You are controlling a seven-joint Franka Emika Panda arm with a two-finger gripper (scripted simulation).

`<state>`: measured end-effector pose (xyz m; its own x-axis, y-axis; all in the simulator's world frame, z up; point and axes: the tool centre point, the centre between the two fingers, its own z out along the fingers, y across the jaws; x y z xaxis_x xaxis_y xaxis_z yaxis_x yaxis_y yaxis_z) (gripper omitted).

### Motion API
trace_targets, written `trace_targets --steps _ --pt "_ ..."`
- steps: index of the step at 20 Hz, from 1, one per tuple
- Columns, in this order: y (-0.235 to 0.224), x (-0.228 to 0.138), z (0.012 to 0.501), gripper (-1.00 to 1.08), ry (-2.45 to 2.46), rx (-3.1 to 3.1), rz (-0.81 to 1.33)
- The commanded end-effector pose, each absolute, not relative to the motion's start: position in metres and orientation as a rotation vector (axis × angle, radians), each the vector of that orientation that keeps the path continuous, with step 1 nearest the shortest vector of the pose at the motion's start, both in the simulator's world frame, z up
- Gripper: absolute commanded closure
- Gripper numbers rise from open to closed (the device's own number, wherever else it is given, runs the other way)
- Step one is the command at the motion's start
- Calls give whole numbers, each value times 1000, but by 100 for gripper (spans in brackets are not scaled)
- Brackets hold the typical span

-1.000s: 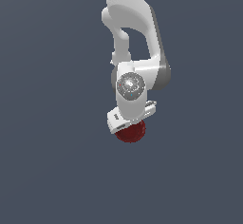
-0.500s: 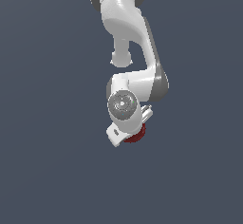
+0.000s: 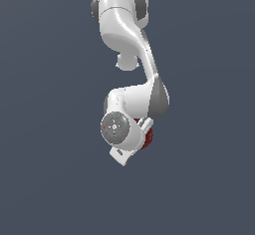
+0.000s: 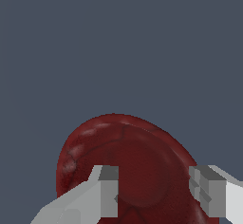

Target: Pick up the object and move it to a goal position.

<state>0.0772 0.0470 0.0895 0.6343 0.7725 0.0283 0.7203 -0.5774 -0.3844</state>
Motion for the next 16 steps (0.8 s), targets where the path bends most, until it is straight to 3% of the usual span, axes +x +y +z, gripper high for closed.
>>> trace_targets --steps 1,16 --pt "45 81 86 -20 -1245 -2434 181" --pt "25 95 72 -20 -1468 -2132 40"
